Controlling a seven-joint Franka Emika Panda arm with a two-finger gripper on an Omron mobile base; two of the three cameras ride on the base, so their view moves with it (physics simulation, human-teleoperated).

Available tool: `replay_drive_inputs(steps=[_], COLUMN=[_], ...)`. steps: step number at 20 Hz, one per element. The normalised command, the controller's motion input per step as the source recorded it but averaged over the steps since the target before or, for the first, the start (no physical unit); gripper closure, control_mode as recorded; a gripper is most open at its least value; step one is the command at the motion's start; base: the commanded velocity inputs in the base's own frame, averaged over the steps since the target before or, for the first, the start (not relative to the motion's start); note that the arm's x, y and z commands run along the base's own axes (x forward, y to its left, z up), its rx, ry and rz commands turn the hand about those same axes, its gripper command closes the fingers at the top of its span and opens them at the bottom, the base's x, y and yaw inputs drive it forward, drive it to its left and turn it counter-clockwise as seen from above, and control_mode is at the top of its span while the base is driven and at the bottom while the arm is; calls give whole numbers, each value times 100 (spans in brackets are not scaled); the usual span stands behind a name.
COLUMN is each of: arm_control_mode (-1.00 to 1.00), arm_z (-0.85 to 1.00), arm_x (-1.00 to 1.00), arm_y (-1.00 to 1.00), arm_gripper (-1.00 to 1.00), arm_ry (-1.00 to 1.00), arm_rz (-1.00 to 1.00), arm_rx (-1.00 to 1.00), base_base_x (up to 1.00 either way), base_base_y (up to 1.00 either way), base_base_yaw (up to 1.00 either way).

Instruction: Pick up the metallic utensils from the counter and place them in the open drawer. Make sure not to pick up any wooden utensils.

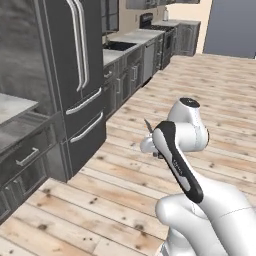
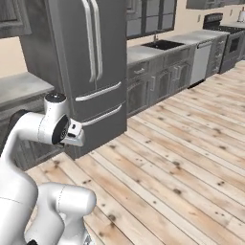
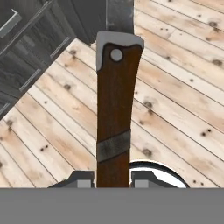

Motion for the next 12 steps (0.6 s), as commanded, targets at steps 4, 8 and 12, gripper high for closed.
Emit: replay_drive_inputs(steps=[4,8,12], arm_control_mode=[100,100,100], arm_z=[0,0,0], arm_x=[0,0,0], arm_y=[0,0,0], arm_gripper=[100,100,100], arm_ry=[0,0,0], arm_rz=[0,0,0], arm_rx=[0,0,0], base_base_x=[0,0,0], base_base_y=[95,97,86], base_base_yaw=[-35,-24,-16])
